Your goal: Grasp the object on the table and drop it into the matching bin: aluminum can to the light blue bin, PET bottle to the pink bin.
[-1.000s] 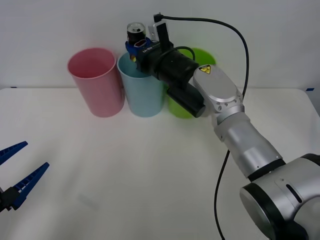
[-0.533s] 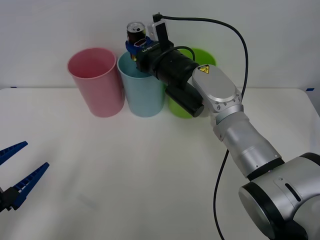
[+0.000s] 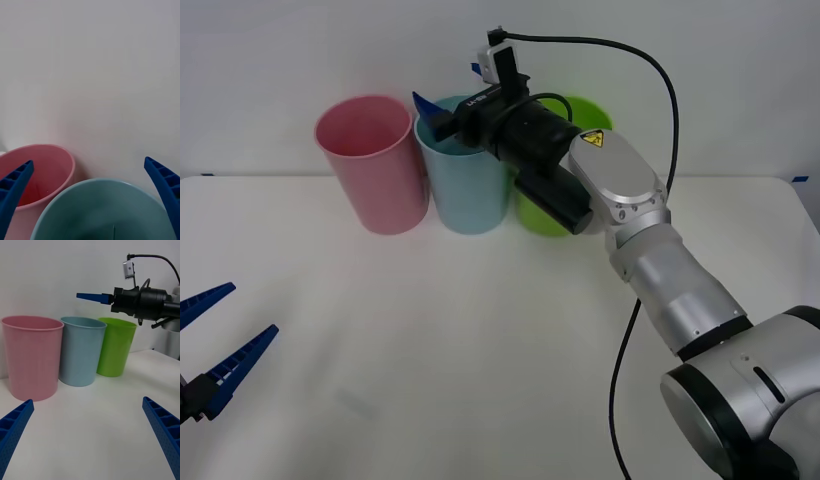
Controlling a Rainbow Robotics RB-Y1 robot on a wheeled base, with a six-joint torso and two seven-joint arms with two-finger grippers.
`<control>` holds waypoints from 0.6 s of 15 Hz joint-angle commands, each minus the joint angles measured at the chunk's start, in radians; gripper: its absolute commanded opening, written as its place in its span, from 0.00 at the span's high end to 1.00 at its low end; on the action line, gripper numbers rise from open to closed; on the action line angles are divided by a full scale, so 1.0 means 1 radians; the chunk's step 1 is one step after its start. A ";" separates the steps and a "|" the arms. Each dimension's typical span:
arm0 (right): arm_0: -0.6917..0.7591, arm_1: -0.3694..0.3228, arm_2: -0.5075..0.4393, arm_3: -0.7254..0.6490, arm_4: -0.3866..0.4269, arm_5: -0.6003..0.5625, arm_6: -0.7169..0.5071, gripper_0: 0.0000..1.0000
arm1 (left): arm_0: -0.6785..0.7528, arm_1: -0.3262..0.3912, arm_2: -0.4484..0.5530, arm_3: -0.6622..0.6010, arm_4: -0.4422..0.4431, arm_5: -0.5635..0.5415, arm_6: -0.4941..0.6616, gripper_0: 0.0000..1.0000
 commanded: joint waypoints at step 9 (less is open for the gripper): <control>0.302 -0.205 0.089 -0.427 -0.076 -0.049 -0.026 0.00 | 0.000 0.000 0.000 0.000 0.000 0.000 0.000 0.00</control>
